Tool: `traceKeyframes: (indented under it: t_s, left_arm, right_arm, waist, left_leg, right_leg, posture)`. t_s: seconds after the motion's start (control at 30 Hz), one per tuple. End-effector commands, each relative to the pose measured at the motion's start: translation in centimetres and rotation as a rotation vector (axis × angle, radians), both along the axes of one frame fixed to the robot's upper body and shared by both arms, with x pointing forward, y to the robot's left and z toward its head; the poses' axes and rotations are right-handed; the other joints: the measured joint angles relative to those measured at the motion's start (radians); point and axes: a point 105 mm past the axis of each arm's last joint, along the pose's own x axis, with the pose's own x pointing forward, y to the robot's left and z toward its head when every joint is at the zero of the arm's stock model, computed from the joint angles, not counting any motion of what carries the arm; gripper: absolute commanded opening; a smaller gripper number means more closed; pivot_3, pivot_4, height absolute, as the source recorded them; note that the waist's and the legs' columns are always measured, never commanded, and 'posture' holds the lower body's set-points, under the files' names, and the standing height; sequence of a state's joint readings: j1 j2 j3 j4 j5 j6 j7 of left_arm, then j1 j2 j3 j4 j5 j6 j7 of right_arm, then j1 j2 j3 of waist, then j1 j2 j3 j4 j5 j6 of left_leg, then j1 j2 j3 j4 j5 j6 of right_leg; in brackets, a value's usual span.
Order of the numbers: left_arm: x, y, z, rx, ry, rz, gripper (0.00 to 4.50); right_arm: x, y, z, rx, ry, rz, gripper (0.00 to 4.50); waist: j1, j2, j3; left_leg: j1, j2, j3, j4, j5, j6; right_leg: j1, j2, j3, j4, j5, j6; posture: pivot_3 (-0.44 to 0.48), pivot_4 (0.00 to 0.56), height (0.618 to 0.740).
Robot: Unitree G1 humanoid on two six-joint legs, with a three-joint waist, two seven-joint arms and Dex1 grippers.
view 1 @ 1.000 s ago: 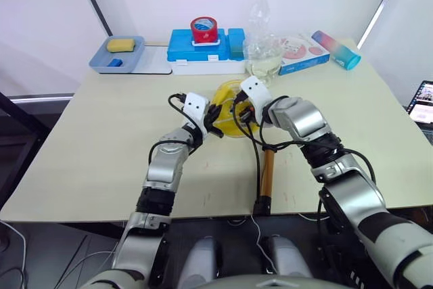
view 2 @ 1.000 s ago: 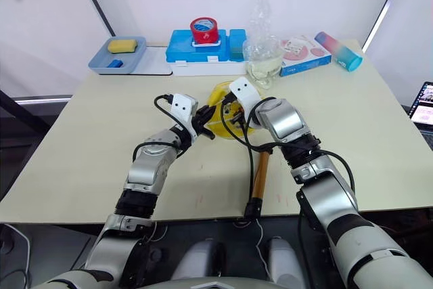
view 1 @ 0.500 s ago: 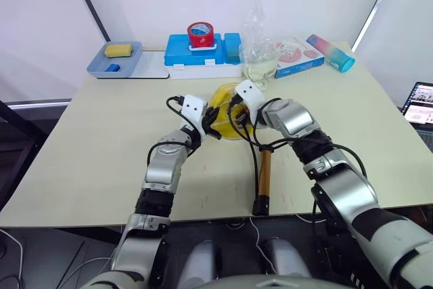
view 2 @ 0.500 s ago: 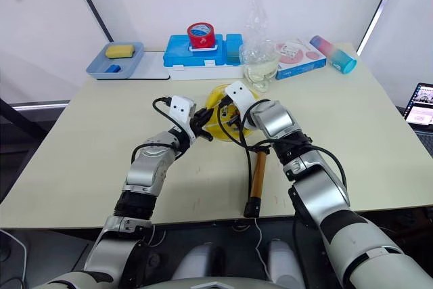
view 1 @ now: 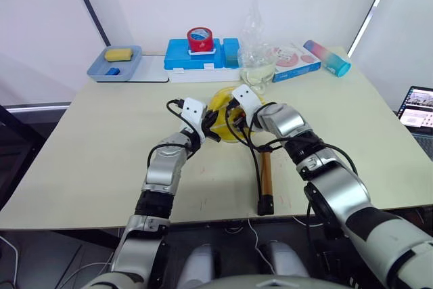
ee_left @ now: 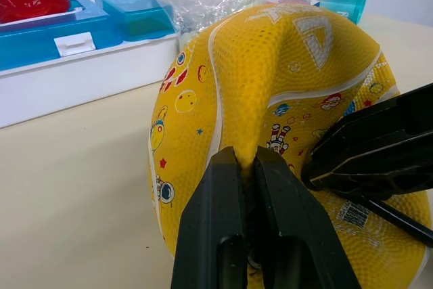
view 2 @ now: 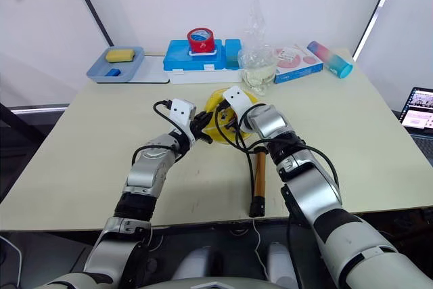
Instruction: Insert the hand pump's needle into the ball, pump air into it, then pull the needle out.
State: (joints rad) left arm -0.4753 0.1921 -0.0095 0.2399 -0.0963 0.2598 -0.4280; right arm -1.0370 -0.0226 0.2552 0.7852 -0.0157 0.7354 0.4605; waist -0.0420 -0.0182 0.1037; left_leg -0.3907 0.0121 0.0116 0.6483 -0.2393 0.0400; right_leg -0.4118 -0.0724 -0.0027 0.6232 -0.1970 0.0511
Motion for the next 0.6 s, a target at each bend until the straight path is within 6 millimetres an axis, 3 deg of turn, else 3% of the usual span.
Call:
traceKeyframes:
  t_s: [0.03,0.27,0.53,0.57,0.6]
  left_arm:
    - [-0.6,-1.6,-0.2,0.008,0.004,-0.067,0.00]
    - [-0.4,-1.4,-0.2,0.016,0.003,-0.073,0.00]
    - [-0.2,-1.2,0.0,0.031,0.002,-0.087,0.00]
    - [-0.2,-1.2,0.0,0.032,0.001,-0.089,0.00]
    - [-0.2,-1.2,0.0,0.032,0.001,-0.091,0.00]
  right_arm:
    - [-1.5,-4.1,-6.1,-0.103,0.193,-0.130,0.29]
    - [-0.4,-2.9,-0.6,0.028,0.064,-0.067,0.29]
    - [-2.2,-3.2,1.9,0.031,-0.056,0.018,0.29]
    - [-2.3,-3.2,2.4,0.039,-0.082,0.025,1.09]
    - [-2.4,-3.3,2.8,0.043,-0.107,0.032,1.39]
  waist:
    - [0.000,0.000,0.000]
    - [0.003,0.006,0.010]
    - [0.032,0.014,0.028]
    - [0.033,0.014,0.030]
    - [0.034,0.014,0.030]
  left_leg:
    - [0.000,0.000,0.000,0.000,0.000,0.000]
    - [-0.003,0.000,-0.002,0.001,0.000,0.000]
    - [-0.013,-0.003,-0.006,0.000,0.003,0.005]
    - [-0.014,-0.004,-0.007,0.000,0.003,0.005]
    - [-0.015,-0.004,-0.008,0.000,0.003,0.005]
  right_leg:
    - [0.000,0.000,0.000,0.000,0.000,0.000]
    - [-0.001,-0.001,-0.002,-0.002,0.000,0.000]
    - [-0.005,-0.003,-0.009,-0.002,-0.002,0.000]
    - [-0.006,-0.003,-0.009,-0.002,-0.002,0.000]
    - [-0.006,-0.004,-0.010,-0.003,-0.002,0.000]
  posture:
    - [0.000,0.150,0.739]
    - [0.000,0.150,0.739]
    - [0.000,0.150,0.739]
    - [0.000,0.150,0.739]
    - [0.000,0.150,0.739]
